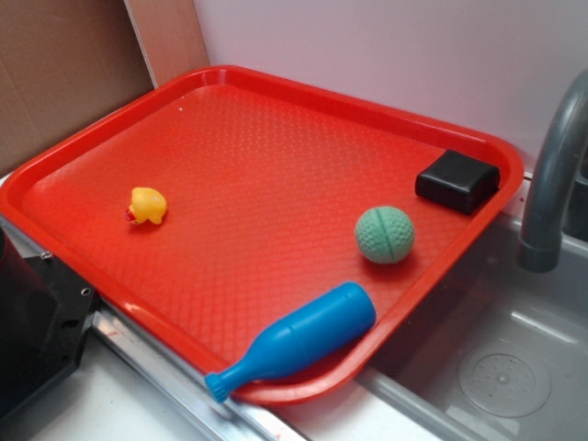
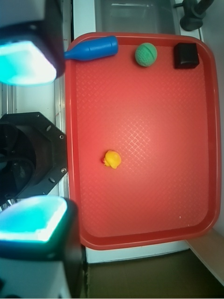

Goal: Grab the green ball.

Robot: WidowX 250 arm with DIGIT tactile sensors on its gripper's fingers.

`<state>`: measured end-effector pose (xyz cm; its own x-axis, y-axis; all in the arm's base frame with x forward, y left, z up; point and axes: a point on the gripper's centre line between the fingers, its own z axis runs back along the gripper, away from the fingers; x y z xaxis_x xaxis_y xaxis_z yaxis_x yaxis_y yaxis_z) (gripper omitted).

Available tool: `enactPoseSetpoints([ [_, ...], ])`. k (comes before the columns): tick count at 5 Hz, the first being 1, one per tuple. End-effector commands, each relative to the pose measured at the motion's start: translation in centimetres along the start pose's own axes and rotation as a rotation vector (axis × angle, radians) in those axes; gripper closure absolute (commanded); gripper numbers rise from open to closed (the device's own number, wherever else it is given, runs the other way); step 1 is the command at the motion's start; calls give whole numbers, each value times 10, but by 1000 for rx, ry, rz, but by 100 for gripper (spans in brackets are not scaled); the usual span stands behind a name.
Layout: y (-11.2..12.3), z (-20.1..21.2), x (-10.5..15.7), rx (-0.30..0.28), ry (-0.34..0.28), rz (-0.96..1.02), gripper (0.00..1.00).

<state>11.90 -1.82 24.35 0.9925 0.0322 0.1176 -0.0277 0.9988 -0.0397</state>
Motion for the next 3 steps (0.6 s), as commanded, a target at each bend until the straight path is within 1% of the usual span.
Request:
enactPoseSetpoints([
  [1, 0, 0, 0, 0, 0, 0, 0],
  [2, -27, -36, 20, 11, 14, -71, 0],
  [3, -33, -59, 21, 78, 99, -64, 0],
])
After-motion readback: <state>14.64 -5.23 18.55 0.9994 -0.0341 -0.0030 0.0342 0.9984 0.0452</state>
